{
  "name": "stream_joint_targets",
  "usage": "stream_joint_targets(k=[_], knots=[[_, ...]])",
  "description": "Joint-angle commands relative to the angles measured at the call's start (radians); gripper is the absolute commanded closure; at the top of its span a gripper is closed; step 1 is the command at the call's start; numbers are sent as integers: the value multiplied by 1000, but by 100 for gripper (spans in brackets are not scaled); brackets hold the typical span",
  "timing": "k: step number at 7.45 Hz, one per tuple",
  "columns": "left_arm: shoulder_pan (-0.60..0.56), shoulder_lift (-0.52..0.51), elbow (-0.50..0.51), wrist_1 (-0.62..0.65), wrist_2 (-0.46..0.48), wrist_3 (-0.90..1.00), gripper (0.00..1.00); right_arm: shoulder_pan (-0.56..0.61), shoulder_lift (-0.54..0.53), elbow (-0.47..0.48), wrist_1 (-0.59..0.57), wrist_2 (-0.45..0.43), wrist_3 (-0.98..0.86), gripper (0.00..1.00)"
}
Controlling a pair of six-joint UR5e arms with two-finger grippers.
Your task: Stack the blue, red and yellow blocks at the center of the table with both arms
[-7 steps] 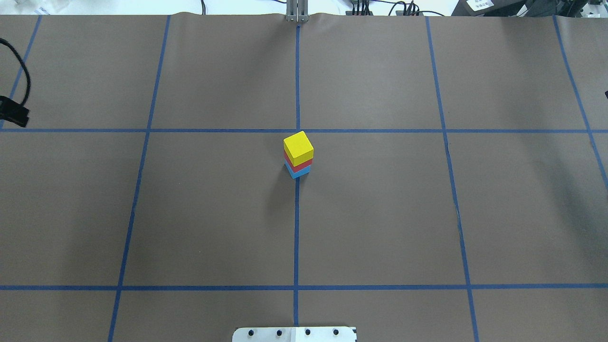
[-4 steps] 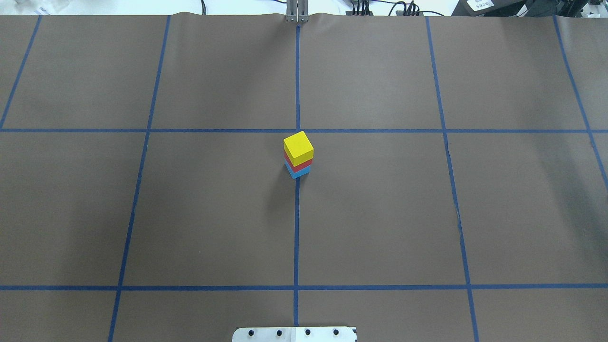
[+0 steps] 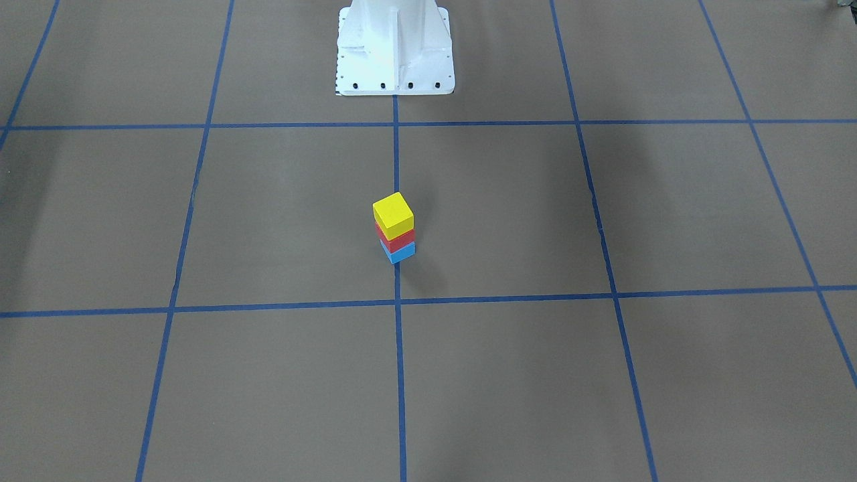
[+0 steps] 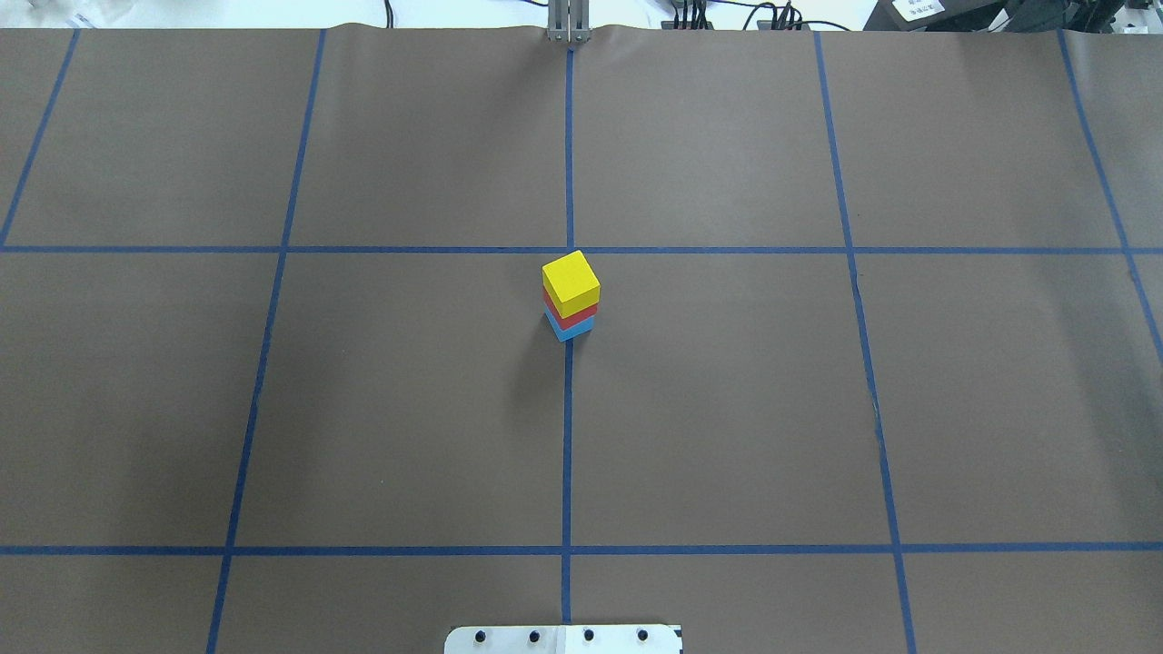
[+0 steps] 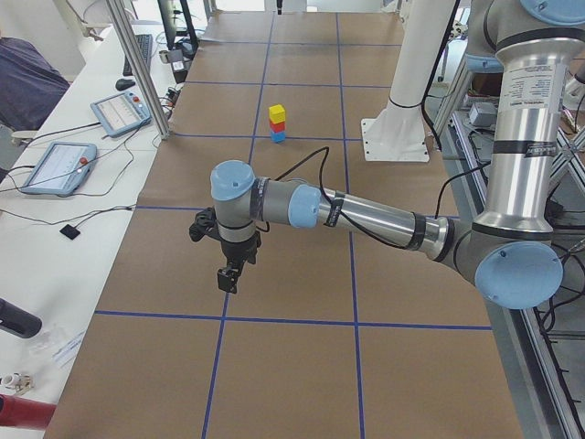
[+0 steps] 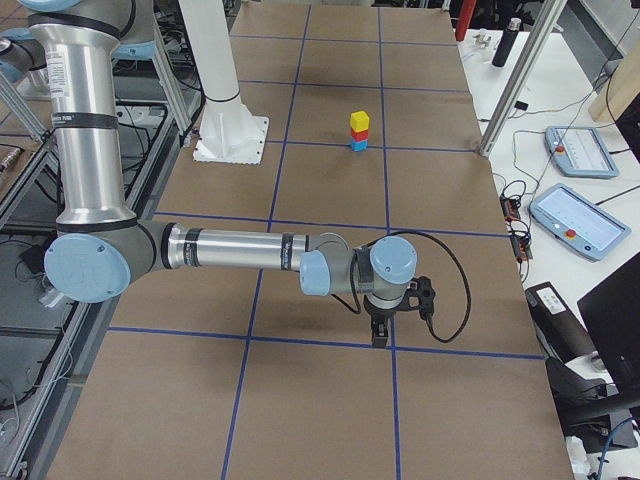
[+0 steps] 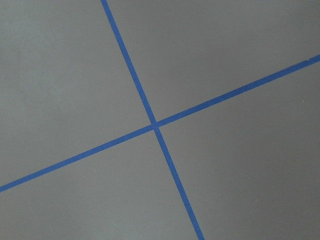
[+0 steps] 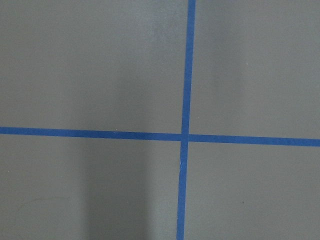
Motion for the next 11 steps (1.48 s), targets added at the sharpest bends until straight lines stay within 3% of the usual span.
stream_joint_targets(k=[1, 4, 5, 11], knots=[[-19, 2, 75, -27, 0, 0, 0, 27, -15, 12, -20, 22, 0, 1], [-20, 12, 196, -101, -3, 0, 0, 53, -16, 27, -55, 35, 0, 1], [-21, 12, 218, -126, -52, -3, 0, 53, -16, 26, -55, 35, 0, 1], [-21, 6, 215, -129, -66, -8, 0, 80, -15, 61, -142, 36, 0, 1]])
